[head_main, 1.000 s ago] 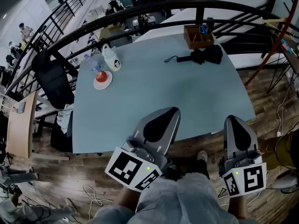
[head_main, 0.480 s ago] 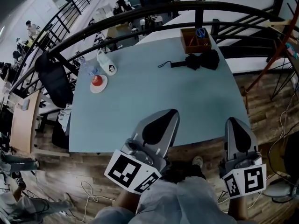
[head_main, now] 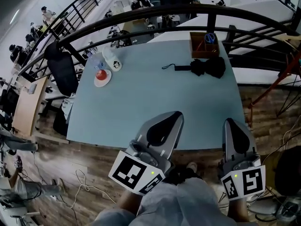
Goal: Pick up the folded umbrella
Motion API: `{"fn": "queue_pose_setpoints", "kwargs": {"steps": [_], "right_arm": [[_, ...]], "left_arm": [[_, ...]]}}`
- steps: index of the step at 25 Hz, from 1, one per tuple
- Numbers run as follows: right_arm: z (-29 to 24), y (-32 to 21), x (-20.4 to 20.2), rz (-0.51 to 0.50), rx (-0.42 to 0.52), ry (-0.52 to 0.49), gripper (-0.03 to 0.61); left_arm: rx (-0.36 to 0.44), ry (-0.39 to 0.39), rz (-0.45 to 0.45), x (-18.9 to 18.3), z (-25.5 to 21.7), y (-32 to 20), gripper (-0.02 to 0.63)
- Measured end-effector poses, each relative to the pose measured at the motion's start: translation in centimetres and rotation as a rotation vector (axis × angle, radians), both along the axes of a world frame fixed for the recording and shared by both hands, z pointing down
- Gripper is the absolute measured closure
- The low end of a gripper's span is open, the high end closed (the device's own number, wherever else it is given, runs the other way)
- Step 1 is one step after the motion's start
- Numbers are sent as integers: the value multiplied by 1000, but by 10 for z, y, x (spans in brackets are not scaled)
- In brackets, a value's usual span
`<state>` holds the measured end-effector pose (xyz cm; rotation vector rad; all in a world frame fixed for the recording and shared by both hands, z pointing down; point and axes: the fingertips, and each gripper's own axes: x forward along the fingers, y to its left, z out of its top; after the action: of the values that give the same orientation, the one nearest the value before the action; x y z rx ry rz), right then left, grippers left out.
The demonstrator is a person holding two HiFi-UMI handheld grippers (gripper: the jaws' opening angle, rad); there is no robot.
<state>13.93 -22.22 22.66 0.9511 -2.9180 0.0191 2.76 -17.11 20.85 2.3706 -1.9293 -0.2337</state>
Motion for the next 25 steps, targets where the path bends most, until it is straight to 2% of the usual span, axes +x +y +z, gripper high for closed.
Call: {"fn": "queue_pose_setpoints", "kwargs": {"steps": [11,18,25], "right_arm": [[5,-22,3,-161,-11,-23,578],[23,-36,13,-172,-53,-19,578],[28,-48,8,-164,-51,-4,578]], "left_arm": [[-16,-15,-123,24,7,-17,609],[-37,-24,-137,34,20,-31,609],[-42,-34,-105,24,28,-56,609]]}}
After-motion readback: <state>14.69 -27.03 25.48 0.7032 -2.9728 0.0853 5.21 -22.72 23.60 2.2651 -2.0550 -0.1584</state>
